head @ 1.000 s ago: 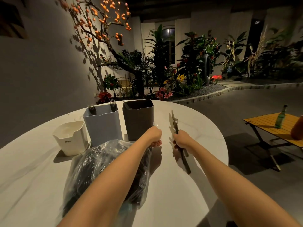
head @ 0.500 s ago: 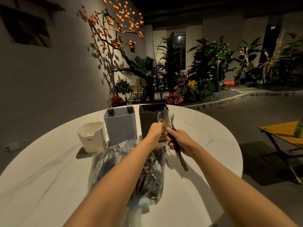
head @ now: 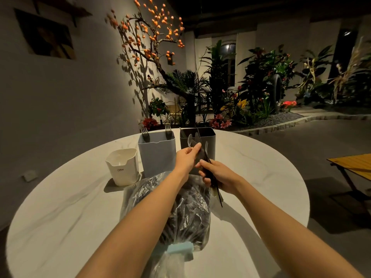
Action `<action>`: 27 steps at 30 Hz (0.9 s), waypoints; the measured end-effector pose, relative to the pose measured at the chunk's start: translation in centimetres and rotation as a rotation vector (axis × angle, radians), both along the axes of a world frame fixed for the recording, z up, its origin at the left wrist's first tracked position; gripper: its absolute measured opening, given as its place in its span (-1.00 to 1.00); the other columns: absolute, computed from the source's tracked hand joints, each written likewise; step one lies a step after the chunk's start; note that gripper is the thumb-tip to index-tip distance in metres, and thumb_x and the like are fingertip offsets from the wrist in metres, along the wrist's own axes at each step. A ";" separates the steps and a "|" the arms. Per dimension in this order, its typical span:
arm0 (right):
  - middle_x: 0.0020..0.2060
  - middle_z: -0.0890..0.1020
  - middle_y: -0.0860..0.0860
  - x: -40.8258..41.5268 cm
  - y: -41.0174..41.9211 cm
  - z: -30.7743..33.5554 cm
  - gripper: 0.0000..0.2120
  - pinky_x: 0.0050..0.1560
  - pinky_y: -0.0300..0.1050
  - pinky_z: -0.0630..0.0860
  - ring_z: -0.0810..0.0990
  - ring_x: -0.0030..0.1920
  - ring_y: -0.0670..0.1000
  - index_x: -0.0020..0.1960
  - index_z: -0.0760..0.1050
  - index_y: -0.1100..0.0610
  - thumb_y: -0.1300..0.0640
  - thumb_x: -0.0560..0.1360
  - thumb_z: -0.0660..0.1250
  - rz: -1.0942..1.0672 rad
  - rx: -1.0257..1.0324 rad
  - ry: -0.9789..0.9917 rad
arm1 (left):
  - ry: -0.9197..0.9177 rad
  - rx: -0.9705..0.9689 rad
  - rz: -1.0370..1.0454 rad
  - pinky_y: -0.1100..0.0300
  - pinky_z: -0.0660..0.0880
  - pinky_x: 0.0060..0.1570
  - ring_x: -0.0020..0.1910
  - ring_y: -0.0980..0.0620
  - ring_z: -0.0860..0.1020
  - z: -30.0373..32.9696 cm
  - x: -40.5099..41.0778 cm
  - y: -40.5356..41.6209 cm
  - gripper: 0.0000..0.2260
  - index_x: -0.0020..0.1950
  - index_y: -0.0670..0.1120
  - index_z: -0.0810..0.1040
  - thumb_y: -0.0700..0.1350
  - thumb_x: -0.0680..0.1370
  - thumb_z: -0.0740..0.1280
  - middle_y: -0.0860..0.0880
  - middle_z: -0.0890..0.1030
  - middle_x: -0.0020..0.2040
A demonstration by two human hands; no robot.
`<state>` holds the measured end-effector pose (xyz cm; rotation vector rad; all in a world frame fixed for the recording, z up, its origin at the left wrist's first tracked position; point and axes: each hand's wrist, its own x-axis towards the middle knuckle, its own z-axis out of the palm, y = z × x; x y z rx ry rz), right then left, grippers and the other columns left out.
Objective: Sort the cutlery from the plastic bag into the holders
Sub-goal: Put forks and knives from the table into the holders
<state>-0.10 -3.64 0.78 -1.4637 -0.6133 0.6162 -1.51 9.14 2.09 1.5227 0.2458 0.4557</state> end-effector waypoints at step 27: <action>-0.41 0.41 -0.02 -0.6 -0.6 1.0 -0.66 -0.41 -0.30 0.35 0.33 -0.46 -0.10 0.06 0.48 0.20 -0.06 0.64 0.11 0.194 -0.057 0.113 | -0.017 -0.182 -0.096 0.04 0.52 0.12 -0.01 -0.05 0.62 0.8 -1.3 1.5 -0.85 0.04 -0.08 0.55 -0.01 0.58 0.32 -0.10 0.66 -0.05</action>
